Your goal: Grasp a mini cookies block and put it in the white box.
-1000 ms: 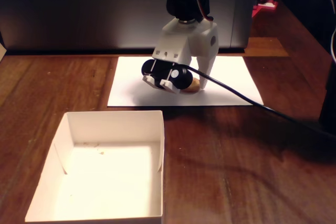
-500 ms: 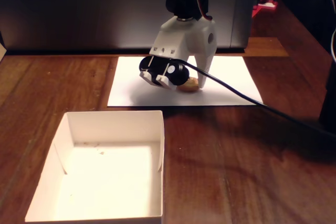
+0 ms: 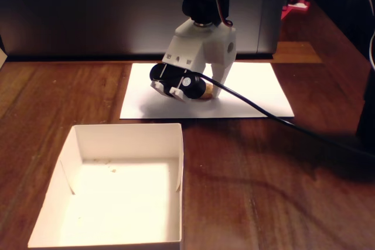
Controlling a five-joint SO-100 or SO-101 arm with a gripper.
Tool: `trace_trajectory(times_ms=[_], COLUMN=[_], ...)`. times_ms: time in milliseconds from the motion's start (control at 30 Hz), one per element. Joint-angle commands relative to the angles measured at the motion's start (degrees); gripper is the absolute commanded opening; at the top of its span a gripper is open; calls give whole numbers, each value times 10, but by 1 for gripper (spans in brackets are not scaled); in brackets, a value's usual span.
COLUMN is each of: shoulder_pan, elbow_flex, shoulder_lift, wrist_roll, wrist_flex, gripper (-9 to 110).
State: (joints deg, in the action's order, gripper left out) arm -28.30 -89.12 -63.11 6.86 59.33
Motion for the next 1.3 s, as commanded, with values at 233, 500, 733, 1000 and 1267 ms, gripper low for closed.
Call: trace_trajectory(times_ms=[233,500,733,1000,1267], shoulder_pan=[5,2,-3,1,8], elbow_flex=[37,39,38,44,94], shoulder_lift=[-34,-47,-68,-146,-217], wrist_roll=[4,1,-5,-31,-51], wrist_flex=[1,7,13,12,47], gripper=[22,21,20,20,20])
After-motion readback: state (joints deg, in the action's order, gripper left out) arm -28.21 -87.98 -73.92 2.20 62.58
